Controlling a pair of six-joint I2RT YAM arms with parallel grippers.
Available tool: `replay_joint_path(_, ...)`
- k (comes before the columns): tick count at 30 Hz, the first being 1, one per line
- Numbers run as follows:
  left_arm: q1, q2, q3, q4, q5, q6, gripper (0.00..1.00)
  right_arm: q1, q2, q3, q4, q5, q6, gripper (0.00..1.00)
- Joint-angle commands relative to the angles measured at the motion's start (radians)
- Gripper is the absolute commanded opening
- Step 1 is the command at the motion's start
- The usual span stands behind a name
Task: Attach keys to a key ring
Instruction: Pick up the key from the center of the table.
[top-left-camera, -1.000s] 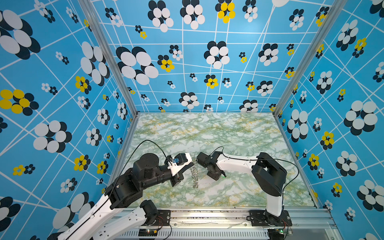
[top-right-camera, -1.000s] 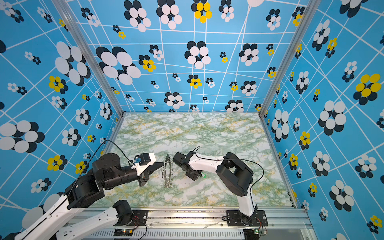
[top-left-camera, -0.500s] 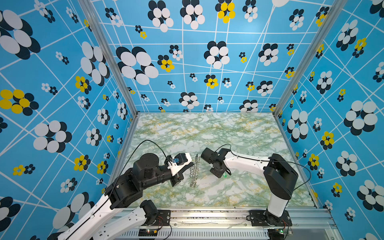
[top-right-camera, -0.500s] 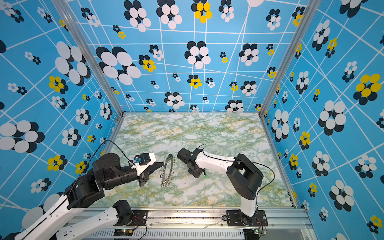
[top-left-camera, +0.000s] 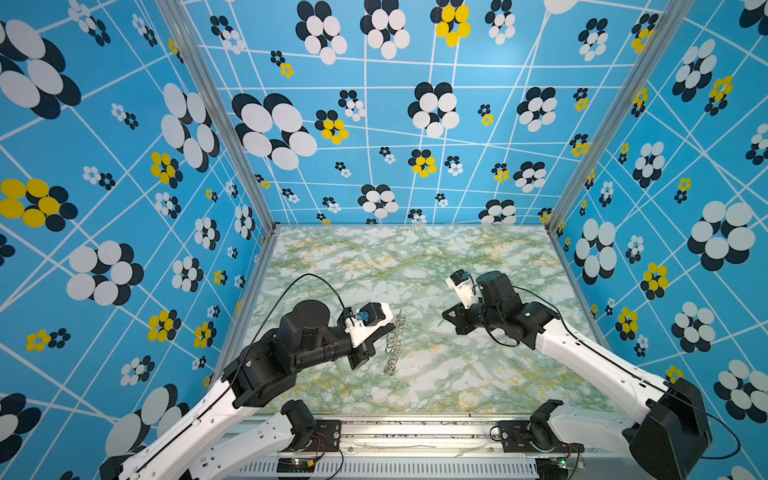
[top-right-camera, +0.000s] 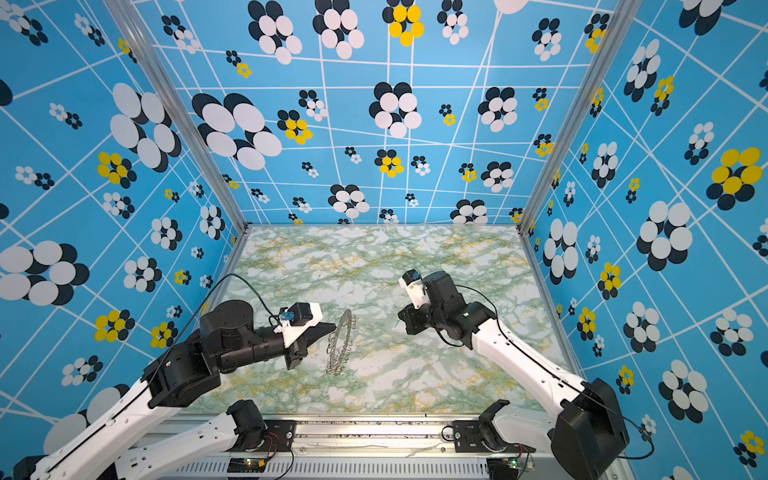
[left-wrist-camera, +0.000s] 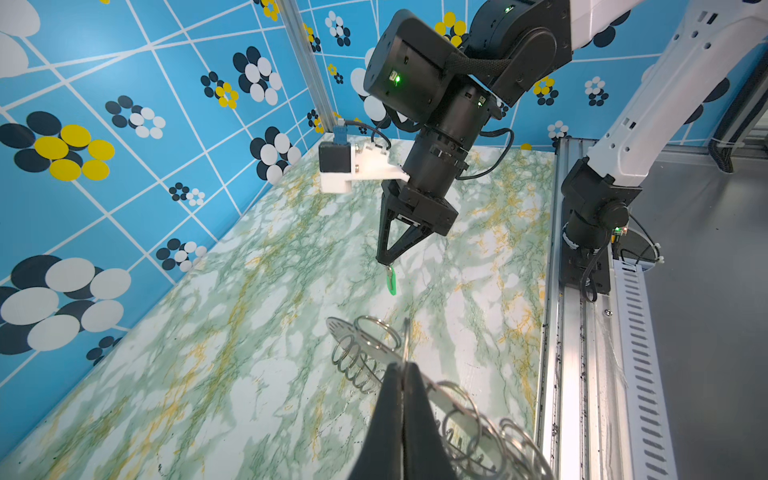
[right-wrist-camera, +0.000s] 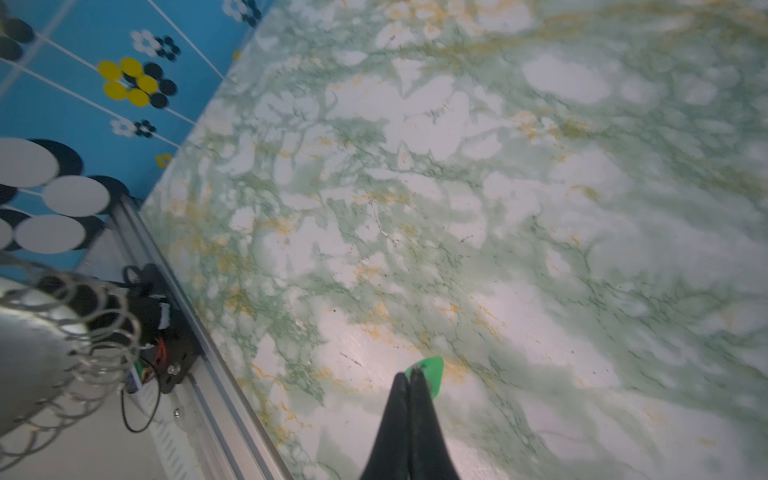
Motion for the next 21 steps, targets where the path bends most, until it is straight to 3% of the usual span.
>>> replay_joint_path(1, -0.006, 0.009, 0.045, 0.067, 0.039, -0.005, 0.0, -0.028, -0.064, -0.065, 0.275, -0.298, 0.118, 0.0)
replay_joint_path(8, -0.01, 0.033, 0.06, 0.092, 0.073, 0.018, 0.0, -0.031, -0.134, -0.106, 0.492, -0.5, 0.142, 0.0)
replay_joint_path(15, -0.009, 0.056, 0.086, 0.11, 0.114, 0.072, 0.0, -0.034, -0.117, -0.036, 0.724, -0.676, 0.276, 0.0)
replay_joint_path(21, -0.01, 0.088, 0.128, 0.108, 0.168, 0.093, 0.0, -0.034, -0.135, 0.062, 0.68, -0.727, 0.259, 0.0)
